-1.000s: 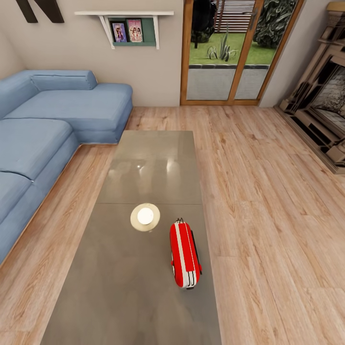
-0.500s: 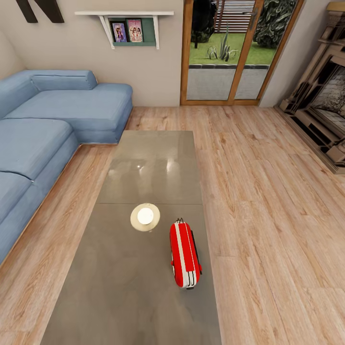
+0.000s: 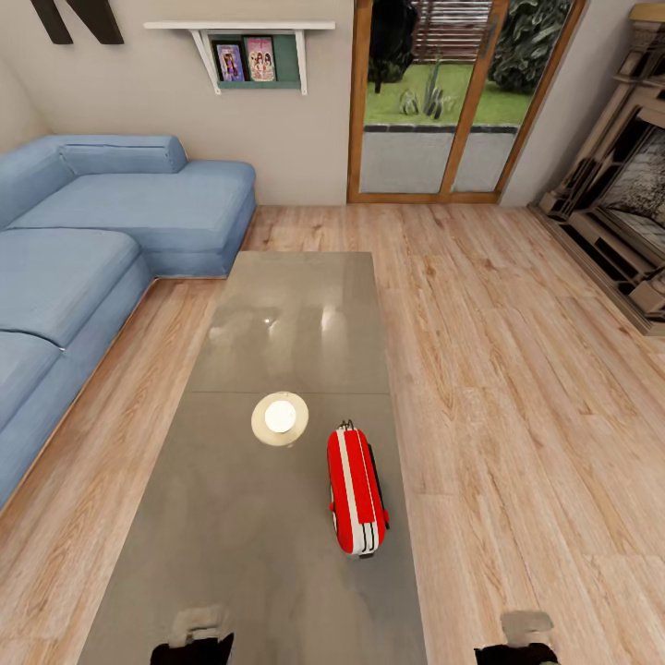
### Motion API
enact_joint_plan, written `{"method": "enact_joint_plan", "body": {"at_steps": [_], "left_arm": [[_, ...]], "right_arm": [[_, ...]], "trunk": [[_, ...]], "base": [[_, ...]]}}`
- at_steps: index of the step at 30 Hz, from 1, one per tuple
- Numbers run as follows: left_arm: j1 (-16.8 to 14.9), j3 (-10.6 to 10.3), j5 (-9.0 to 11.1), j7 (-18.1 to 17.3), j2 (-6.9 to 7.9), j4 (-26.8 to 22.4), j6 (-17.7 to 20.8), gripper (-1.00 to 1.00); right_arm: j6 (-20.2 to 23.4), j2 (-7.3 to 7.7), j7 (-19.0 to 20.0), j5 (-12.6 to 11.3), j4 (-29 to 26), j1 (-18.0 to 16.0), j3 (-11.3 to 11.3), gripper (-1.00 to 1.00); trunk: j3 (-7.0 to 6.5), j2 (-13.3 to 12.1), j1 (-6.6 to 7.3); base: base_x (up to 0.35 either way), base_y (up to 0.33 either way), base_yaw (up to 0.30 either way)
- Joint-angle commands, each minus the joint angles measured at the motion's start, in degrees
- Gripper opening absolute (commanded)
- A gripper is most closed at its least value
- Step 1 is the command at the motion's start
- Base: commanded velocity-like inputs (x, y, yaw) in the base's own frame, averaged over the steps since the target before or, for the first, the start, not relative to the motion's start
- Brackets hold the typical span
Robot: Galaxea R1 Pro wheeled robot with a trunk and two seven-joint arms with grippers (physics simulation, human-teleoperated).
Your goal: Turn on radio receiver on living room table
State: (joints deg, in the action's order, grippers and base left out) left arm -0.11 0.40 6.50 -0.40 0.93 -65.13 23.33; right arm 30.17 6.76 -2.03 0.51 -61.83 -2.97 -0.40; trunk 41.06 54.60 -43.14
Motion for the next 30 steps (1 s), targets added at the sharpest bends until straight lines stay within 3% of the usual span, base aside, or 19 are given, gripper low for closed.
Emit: {"method": "enact_joint_plan", "body": {"at_steps": [1,3,5,6,11,14,15,16,18,21,24,25,26,30], "left_arm": [[0.02,0.02,0.03,-0.01,0.06,-2.89,1.00,1.00],[-0.04,0.03,0.13,-0.02,0.18,-8.70,3.08,1.00],[-0.14,0.03,0.31,-0.07,0.21,-11.00,3.94,1.00],[-5.87,0.04,3.22,-2.42,0.14,-13.52,6.63,1.00],[-10.42,0.04,8.01,-4.26,0.04,-13.78,10.02,1.00],[-11.17,0.04,9.54,-4.56,-0.08,-13.97,10.42,1.00],[-11.53,0.04,10.19,-4.70,-0.16,-14.13,10.48,1.00],[-12.33,-0.32,11.08,-4.91,-0.60,-14.45,8.82,1.00],[-12.50,-0.42,11.11,-4.95,-0.67,-14.78,8.33,1.00],[-13.17,-0.56,10.76,-4.44,-1.46,-17.51,8.13,1.00],[-13.22,-0.57,10.62,-4.25,-1.52,-17.50,8.13,1.00],[-13.80,-0.58,10.79,-4.09,-1.54,-16.68,8.13,1.00],[-14.36,-0.58,10.89,-4.09,-1.54,-15.91,8.13,1.00],[-17.40,-0.58,10.78,-4.15,-1.48,-9.46,8.05,1.00]], "right_arm": [[1.05,-0.04,-0.16,-0.01,-1.83,-0.79,0.00,1.00],[3.68,-0.15,-0.56,0.05,-4.89,-3.64,0.02,1.00],[5.02,-0.25,-0.70,0.01,-6.06,-6.03,0.03,1.00],[8.00,-0.58,-0.71,-0.43,-7.52,-15.80,0.29,1.00],[10.20,-1.38,-0.84,-0.50,-7.79,-22.20,0.56,1.00],[10.99,-3.19,-0.83,-0.34,-8.20,-24.24,0.70,1.00],[11.33,-4.68,-0.81,-0.16,-8.50,-25.22,0.75,1.00],[11.90,-10.42,-0.79,0.97,-10.76,-26.71,0.88,1.00],[11.89,-11.79,-0.76,1.54,-11.35,-26.81,0.89,1.00],[11.26,-15.40,-0.75,3.52,-14.61,-26.99,1.26,1.00],[10.68,-15.47,-0.72,3.69,-14.75,-27.00,1.89,1.00],[10.05,-15.27,-0.75,3.81,-14.70,-27.00,3.96,1.00],[9.83,-15.25,-0.75,3.77,-14.58,-27.00,4.23,1.00],[8.88,-15.20,-0.11,3.64,-14.38,-27.00,4.73,1.00]], "trunk": [[0.02,0.00,0.00],[0.02,0.00,0.00],[0.02,0.00,0.00],[0.02,0.00,0.00],[0.02,0.00,0.00],[0.02,0.00,0.00],[0.02,0.00,0.00],[0.02,0.00,0.00],[0.02,0.00,0.00],[0.02,0.00,0.00],[0.02,0.00,0.00],[0.02,0.00,0.00],[0.02,0.00,0.00],[0.02,0.00,0.00]], "base": [[0.000,0.000,0.000],[0.000,0.000,0.000],[0.000,0.000,0.000],[0.000,0.000,0.000],[0.000,0.000,0.000],[0.000,0.000,0.000],[0.000,0.000,0.000],[0.000,0.000,0.000],[0.000,0.000,0.000],[0.000,0.000,0.000],[0.000,0.000,0.000],[0.000,0.000,0.000],[0.000,0.000,0.000],[0.000,0.000,0.000]]}}
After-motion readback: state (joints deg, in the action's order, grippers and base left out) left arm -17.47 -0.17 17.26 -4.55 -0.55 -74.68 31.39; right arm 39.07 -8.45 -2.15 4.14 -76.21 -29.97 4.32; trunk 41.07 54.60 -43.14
